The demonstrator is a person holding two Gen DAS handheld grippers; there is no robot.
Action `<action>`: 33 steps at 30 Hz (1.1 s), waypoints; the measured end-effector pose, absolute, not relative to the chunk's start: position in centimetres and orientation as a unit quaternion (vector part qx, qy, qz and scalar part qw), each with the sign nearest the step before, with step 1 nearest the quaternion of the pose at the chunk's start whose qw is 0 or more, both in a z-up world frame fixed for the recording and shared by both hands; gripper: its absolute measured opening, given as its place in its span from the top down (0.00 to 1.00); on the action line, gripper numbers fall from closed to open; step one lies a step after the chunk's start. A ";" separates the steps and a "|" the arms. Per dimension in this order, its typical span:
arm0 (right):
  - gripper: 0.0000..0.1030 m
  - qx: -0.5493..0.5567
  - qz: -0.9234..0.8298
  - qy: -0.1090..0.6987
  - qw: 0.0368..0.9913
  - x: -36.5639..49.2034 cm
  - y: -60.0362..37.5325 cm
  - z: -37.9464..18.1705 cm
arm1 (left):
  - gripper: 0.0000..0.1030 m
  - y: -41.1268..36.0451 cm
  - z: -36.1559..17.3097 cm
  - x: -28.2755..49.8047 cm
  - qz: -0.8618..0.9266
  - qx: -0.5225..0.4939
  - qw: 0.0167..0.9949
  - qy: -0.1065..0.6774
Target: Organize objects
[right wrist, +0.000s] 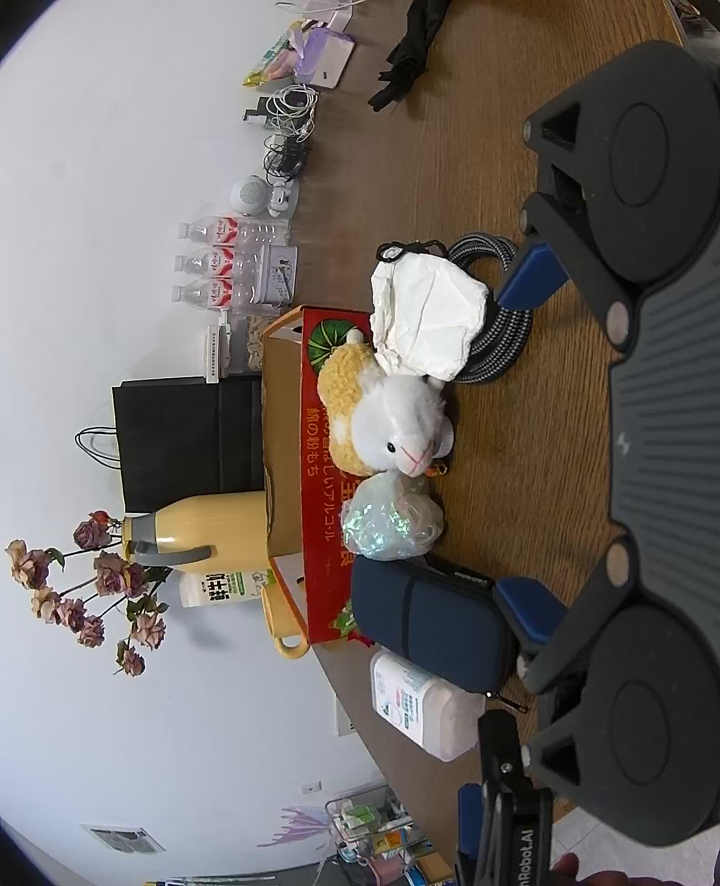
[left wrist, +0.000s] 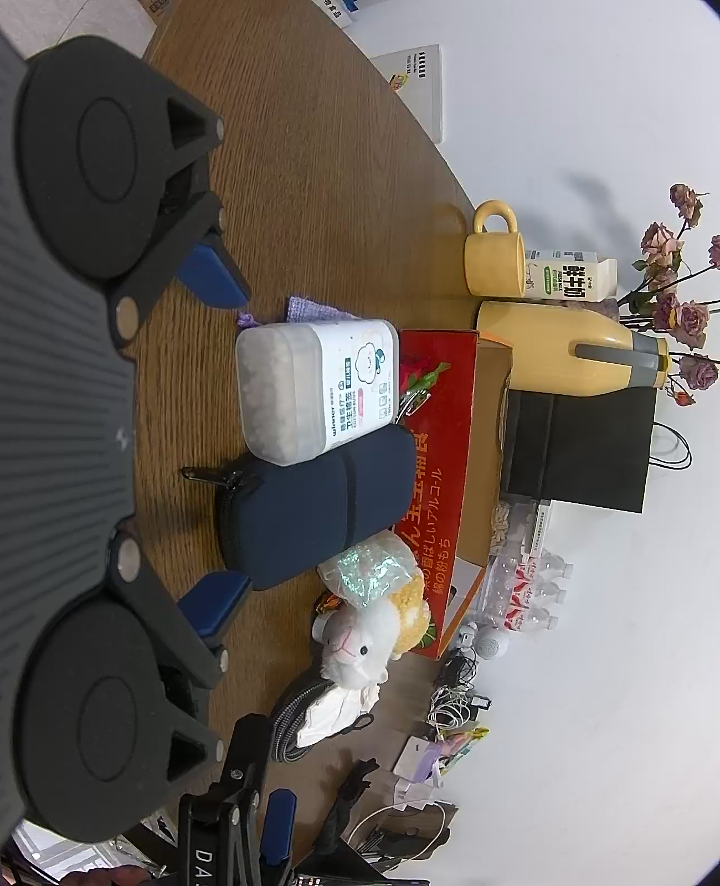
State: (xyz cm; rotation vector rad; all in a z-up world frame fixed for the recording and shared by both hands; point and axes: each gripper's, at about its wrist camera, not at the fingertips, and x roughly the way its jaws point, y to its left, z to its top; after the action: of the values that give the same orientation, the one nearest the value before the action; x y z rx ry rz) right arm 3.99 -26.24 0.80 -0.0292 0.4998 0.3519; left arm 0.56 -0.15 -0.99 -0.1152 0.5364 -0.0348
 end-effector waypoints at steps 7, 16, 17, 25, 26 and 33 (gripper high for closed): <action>0.00 -0.015 0.173 0.246 0.954 4.0 -26.3 0.8 | 0.00 -0.2 -0.9 0.5 -0.015 -0.058 0.963 0.263; 0.00 -0.014 0.173 0.246 0.954 3.9 -26.3 0.9 | 0.00 -0.2 -0.8 0.4 -0.015 -0.058 0.964 0.261; 0.00 -0.014 0.173 0.246 0.954 3.9 -26.3 0.9 | 0.00 -0.2 -0.8 0.4 -0.015 -0.058 0.964 0.261; 0.00 -0.015 0.173 0.245 0.954 3.9 -26.2 0.9 | 0.00 -0.2 -0.8 0.4 -0.015 -0.058 0.964 0.261; 0.00 -0.015 0.174 0.246 0.954 3.9 -26.2 0.9 | 0.00 -0.2 -0.8 0.4 -0.015 -0.058 0.964 0.261; 0.00 -0.015 0.173 0.245 0.954 3.9 -26.2 0.9 | 0.00 -0.2 -0.8 0.4 -0.015 -0.058 0.964 0.260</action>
State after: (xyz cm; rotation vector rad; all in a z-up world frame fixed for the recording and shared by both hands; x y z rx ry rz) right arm 3.86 -26.24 0.91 -0.0295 0.4984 0.3520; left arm 0.36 -0.18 -0.83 -0.1178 0.5273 -0.0309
